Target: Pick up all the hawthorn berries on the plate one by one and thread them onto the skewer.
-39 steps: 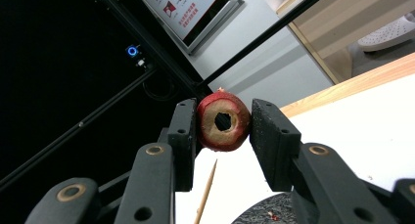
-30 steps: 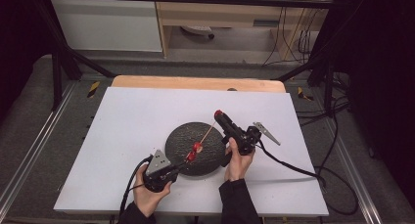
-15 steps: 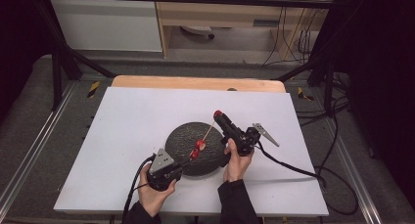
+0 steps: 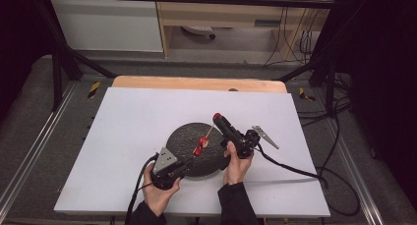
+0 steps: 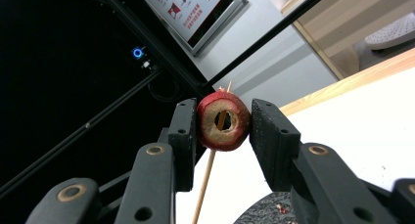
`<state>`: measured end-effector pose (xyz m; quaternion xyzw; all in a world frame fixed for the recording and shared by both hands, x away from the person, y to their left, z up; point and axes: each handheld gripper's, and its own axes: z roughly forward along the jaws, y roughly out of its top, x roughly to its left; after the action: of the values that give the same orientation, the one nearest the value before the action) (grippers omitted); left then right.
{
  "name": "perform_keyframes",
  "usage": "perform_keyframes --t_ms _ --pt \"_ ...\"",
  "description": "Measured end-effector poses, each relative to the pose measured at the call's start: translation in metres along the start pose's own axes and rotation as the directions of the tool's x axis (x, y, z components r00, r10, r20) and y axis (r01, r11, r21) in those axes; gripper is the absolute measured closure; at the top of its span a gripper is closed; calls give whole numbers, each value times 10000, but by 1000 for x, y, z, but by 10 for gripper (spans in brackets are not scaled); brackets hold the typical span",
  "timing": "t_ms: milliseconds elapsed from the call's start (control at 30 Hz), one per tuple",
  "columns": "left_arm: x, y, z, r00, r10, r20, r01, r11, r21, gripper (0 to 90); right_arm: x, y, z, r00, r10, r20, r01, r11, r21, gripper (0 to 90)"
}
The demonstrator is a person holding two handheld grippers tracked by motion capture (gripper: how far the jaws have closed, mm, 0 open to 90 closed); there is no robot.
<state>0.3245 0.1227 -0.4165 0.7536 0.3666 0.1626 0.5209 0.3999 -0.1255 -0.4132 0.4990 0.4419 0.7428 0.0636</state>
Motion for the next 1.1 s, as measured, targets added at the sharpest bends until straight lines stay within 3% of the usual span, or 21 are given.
perform_keyframes --t_ms 1100 --pt "3 13 12 10000 21 80 -21 10000 44 883 2 -12 -7 9998 -102 -144 114 9964 840 638"
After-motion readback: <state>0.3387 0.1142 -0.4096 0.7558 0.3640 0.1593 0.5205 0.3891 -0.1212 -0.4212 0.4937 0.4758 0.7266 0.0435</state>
